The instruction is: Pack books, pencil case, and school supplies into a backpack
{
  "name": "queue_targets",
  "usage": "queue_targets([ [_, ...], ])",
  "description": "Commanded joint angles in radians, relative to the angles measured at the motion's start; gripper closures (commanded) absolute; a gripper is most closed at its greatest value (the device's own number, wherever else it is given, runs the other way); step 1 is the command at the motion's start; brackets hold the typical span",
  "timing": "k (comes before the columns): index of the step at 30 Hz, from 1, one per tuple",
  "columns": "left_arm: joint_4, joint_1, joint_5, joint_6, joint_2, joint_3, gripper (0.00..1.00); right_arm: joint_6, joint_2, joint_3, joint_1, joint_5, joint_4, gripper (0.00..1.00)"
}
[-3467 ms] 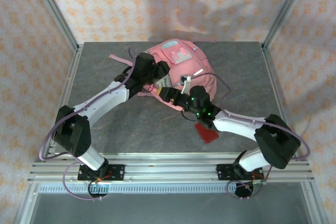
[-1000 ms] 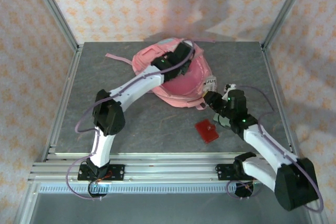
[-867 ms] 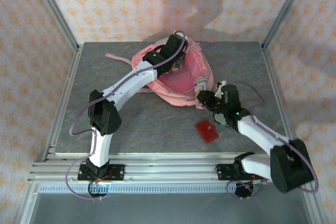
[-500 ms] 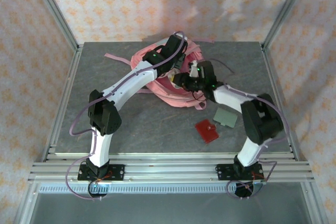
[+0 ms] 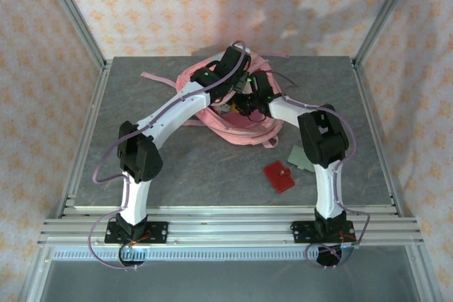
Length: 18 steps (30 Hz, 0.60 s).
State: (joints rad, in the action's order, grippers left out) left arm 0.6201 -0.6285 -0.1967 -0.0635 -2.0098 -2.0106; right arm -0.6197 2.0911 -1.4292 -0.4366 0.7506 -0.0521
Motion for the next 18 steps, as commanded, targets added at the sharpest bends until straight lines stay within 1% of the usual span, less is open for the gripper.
queue_targets([
  [1,-0.071,-0.007,-0.006,-0.038,0.095,0.019,1.0,-0.028,-0.135,0.089,0.012,-0.087,0.032,0.33],
  [3,-0.079,-0.007,-0.002,-0.039,0.095,0.039,1.0,-0.044,-0.197,0.163,0.015,-0.103,0.0,0.33],
  [5,-0.089,-0.007,0.0,-0.04,0.13,0.06,1.0,-0.057,-0.239,0.222,0.011,-0.1,-0.032,0.34],
  [6,-0.093,-0.007,0.002,-0.042,0.132,0.066,1.0,-0.061,-0.247,0.237,0.008,-0.092,-0.041,0.36],
  [7,-0.096,-0.008,0.006,-0.044,0.135,0.072,1.0,-0.064,-0.249,0.253,0.0,-0.085,-0.057,0.39],
  [9,-0.098,-0.007,0.017,-0.052,0.135,0.075,1.0,-0.067,-0.242,0.263,-0.019,-0.079,-0.076,0.52],
  [11,-0.098,-0.007,0.03,-0.067,0.132,0.075,1.0,-0.08,-0.213,0.257,-0.037,-0.066,-0.096,0.67],
  [13,-0.098,-0.007,0.045,-0.081,0.134,0.076,1.0,-0.099,-0.178,0.239,-0.053,-0.063,-0.123,0.76],
  [15,-0.097,-0.008,0.055,-0.092,0.135,0.077,1.0,-0.107,-0.134,0.203,-0.062,-0.07,-0.136,0.8],
  [18,-0.101,-0.007,0.074,-0.112,0.141,0.083,1.0,-0.144,-0.079,0.154,-0.063,-0.07,-0.205,0.81],
])
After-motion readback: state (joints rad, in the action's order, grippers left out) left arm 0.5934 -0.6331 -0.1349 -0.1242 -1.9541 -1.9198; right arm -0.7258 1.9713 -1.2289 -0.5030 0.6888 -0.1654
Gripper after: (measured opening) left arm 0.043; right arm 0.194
